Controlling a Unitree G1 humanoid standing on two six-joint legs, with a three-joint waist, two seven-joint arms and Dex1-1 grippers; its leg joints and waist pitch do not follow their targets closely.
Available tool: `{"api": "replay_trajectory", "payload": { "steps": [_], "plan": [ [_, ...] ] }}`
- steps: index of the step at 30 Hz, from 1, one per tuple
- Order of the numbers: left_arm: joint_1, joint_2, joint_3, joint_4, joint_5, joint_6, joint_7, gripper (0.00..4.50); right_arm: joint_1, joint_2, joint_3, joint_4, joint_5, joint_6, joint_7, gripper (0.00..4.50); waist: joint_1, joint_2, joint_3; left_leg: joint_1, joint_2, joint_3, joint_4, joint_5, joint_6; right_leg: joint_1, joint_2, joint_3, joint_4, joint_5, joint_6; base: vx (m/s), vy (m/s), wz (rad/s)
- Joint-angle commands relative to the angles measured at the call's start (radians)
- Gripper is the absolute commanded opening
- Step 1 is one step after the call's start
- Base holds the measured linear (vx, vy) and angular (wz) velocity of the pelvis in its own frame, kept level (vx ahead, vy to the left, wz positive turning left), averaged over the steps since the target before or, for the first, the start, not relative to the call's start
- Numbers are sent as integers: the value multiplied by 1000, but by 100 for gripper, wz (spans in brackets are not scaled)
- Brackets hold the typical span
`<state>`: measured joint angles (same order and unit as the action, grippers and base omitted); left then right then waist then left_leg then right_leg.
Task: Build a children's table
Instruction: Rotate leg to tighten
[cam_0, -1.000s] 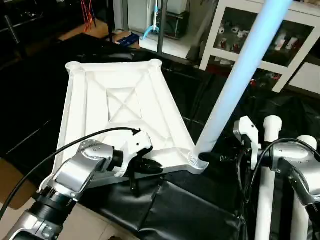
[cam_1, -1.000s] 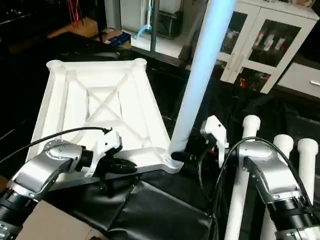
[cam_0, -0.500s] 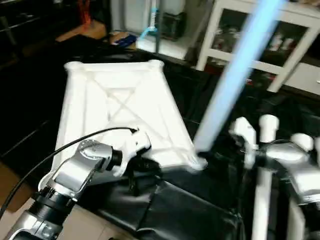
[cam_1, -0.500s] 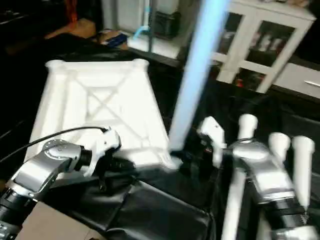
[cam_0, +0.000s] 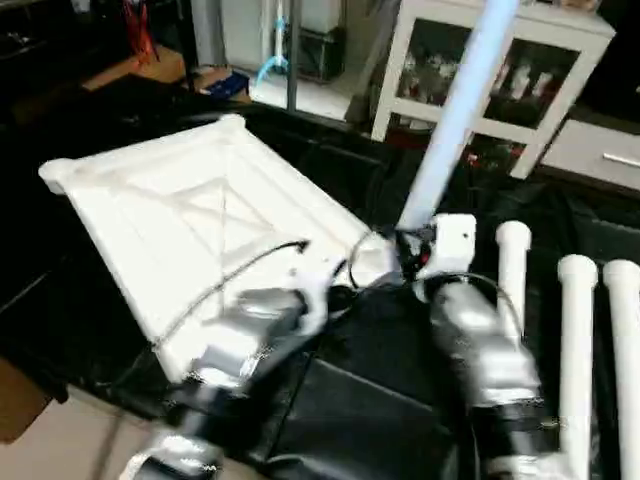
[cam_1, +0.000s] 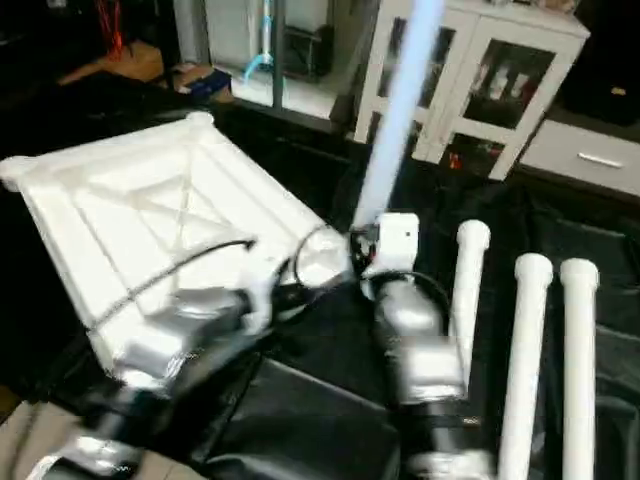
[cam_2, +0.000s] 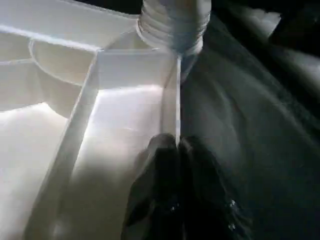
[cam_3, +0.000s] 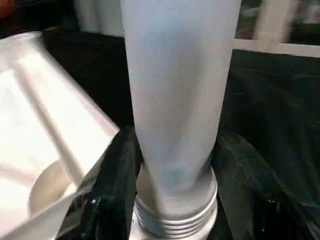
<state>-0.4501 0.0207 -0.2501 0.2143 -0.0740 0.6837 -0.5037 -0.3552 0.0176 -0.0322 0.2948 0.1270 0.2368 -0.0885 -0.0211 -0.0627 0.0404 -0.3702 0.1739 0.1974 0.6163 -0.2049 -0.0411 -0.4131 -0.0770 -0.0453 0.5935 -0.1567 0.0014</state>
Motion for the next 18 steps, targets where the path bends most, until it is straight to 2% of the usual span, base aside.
{"api": "replay_trajectory", "payload": {
  "steps": [1, 3, 4, 5, 7, 8, 9, 11, 13, 15, 16, 18],
  "plan": [
    [-58, -10, 43, -76, -12, -81, 15, 0, 57, -17, -73, 132, -34, 42, -93, 186, -3, 13, -55, 14, 47, -35, -90, -345, -39, 23, -51, 34, -87, -386, -104, 0, 0, 0],
    [-54, -5, 38, -83, -11, -74, 6, 0, 49, -13, -75, 119, -12, 26, -61, 186, -3, 12, -56, 10, 47, -34, -91, -328, -30, 28, -50, 35, -83, -339, -107, 0, 0, 0],
    [-52, -3, 40, -87, -13, -67, 3, 0, 45, -10, -77, 115, 0, 22, -46, 186, -2, 17, -56, 9, 48, -34, -91, -313, -26, 29, -51, 36, -78, -306, -116, 0, 0, 0],
    [-50, 3, 40, -90, -15, -62, -4, 0, 42, -6, -79, 112, 14, 10, -26, 186, -3, 14, -56, 7, 48, -31, -91, -306, -21, 31, -50, 37, -77, -284, -124, 0, 0, 0],
    [-48, 8, 41, -95, -14, -52, -7, 0, 36, 2, -74, 107, 33, 2, 14, 186, -2, 14, -55, 8, 48, -30, -90, -311, -13, 32, -52, 37, -78, -287, -131, 0, 0, 0],
    [-46, 15, 44, -96, -12, -51, -6, 0, 42, 11, -40, 64, 64, -15, 132, 186, -2, 14, -55, 7, 49, -30, -91, -319, -8, 34, -52, 37, -78, -291, -133, 0, 0, 0],
    [-46, 16, 42, -94, -15, -50, -3, 0, 45, 13, -29, 51, 69, -20, 142, 221, -2, 14, -55, 4, 50, -32, -92, -315, -7, 36, -53, 38, -77, -289, -134, 0, 0, 0],
    [-47, 18, 40, -92, -16, -51, 0, 0, 49, 12, -20, 39, 70, -8, 143, 255, -2, 16, -56, 5, 51, -30, -90, -274, -4, 36, -52, 39, -71, -237, -152, 0, 0, 0],
    [-46, 25, 36, -89, -17, -56, 0, 0, 61, 2, 8, 0, 74, -3, 165, 264, 0, 17, -57, 4, 51, -29, -90, -265, 1, 38, -53, 39, -70, -218, -165, 0, 0, 0],
    [-45, 28, 35, -89, -18, -56, -4, 0, 65, 1, 12, -13, 82, -2, 177, 296, -1, 14, -58, 1, 49, -29, -89, -248, 10, 44, -53, 39, -68, -208, -172, 0, 0, 0],
    [-41, 44, 26, -90, -23, -66, -33, 0, 76, -8, 21, -50, 117, 23, 229, 296, 1, 11, -60, 2, 49, -27, -85, -231, 22, 44, -54, 39, -67, -197, -177, 0, 0, 0],
    [-37, 56, 19, -92, -28, -72, -59, 0, 83, -16, 27, -70, 139, 41, 266, 308, 3, 16, -60, 0, 52, -27, -83, -194, 39, 44, -57, 40, -62, -169, -190, 0, 0, 0]
  ]
}}
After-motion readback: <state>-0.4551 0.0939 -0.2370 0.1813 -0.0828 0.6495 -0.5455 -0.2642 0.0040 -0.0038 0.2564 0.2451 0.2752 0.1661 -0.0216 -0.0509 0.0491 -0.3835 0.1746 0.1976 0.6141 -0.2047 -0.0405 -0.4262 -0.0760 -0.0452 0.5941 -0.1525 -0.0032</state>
